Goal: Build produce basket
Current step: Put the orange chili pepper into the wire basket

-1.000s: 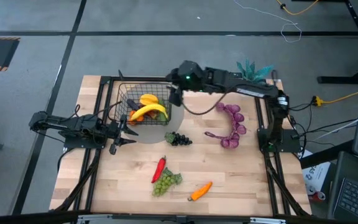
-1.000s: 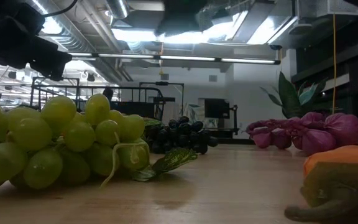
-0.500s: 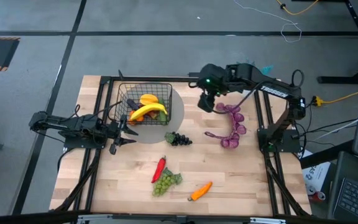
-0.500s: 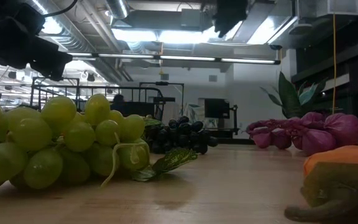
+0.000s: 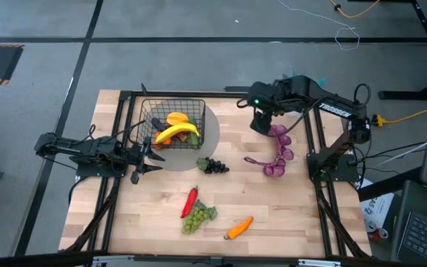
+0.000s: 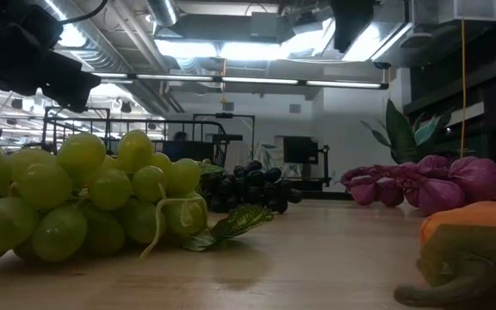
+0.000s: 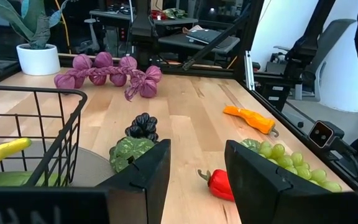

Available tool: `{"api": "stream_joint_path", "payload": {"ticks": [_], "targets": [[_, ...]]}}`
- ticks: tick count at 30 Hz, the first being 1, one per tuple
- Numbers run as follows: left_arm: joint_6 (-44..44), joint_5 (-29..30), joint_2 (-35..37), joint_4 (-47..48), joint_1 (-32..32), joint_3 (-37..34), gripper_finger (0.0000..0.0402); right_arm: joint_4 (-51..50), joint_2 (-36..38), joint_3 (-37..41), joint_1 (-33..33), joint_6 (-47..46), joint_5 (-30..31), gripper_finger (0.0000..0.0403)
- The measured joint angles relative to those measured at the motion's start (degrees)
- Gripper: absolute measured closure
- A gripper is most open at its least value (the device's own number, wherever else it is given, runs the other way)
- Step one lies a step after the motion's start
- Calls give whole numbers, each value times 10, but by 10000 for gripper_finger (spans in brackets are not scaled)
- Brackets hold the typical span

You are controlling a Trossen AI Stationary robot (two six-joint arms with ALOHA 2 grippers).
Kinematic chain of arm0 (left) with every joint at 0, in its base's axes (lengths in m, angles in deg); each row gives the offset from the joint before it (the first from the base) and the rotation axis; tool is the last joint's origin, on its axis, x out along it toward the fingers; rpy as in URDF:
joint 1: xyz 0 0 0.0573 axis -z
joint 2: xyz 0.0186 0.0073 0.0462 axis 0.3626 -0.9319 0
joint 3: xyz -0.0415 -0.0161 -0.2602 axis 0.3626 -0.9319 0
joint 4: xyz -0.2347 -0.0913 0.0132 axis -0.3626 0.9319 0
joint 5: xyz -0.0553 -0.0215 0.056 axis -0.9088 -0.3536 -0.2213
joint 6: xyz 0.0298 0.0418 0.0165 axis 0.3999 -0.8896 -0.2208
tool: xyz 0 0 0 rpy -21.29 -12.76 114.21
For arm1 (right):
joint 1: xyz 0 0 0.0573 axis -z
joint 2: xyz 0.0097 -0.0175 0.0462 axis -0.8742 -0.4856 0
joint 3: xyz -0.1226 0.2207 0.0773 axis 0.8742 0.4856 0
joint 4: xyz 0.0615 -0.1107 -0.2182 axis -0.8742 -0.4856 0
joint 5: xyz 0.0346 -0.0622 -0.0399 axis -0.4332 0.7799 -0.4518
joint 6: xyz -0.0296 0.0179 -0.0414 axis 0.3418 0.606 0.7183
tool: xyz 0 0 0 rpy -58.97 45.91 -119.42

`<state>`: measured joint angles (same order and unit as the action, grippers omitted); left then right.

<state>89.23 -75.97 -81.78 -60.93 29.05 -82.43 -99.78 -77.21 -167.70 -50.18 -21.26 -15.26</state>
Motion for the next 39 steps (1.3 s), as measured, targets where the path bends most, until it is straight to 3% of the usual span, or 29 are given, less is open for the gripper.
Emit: {"api": "stream_joint_path", "payload": {"ticks": [8, 15, 20, 24, 29, 39], "targets": [[0, 10, 0, -1, 0, 0, 255, 40, 79, 163, -44, -17, 3, 166], [0, 11, 0, -1, 0, 0, 255, 256, 145, 363, -84, -90, -13, 166], [-3, 13, 0, -2, 0, 0, 255, 383, 144, 469, -96, -105, -48, 166], [-5, 15, 0, -2, 0, 0, 255, 546, 133, 538, -96, -70, -90, 166], [-5, 15, 0, -2, 0, 0, 255, 719, 116, 587, -96, -27, -128, 166], [-5, 15, 0, -2, 0, 0, 255, 737, 107, 587, -139, -37, -262, 166]]}}
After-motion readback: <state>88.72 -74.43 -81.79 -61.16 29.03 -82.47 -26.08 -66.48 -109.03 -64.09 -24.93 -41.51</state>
